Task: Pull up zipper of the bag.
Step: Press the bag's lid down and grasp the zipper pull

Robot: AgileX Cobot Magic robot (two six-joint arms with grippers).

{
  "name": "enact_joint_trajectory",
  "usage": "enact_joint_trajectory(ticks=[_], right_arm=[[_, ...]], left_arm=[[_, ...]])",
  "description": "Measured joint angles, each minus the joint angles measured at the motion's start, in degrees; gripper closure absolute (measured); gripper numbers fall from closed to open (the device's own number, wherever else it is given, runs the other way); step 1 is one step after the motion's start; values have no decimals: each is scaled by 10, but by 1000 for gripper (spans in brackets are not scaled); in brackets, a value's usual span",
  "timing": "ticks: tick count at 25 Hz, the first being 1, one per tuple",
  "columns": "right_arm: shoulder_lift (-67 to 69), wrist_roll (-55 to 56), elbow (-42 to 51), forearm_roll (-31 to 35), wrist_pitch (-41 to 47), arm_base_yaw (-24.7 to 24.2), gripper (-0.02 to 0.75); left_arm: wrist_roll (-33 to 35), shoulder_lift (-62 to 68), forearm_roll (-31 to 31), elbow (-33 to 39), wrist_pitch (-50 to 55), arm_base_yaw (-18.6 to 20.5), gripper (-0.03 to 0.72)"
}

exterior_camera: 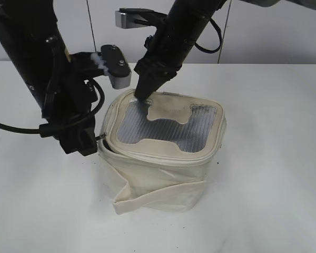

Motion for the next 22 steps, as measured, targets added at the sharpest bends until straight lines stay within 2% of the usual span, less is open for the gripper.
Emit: enact_joint_trajectory(ticks=[1, 2, 8, 16, 18, 22], right_arm=[[0, 0, 0, 0, 0, 0, 688], [0, 0, 0, 0, 0, 0, 688], [0, 0, 0, 0, 1, 0, 688], [0, 0, 0, 0, 1, 0, 688], [0, 0, 0, 0, 1, 0, 688], [0, 0, 0, 0, 2, 0, 688]], left_arm=[[0, 0, -5, 0, -1, 0, 619], [0, 0, -10, 0, -1, 0, 641], [-25, 0, -44, 0, 35, 0, 640], [-163, 0, -58, 0, 50, -1, 640], [-186, 0, -65, 0, 52, -10, 640], [-237, 0, -68, 0, 48, -51, 640]])
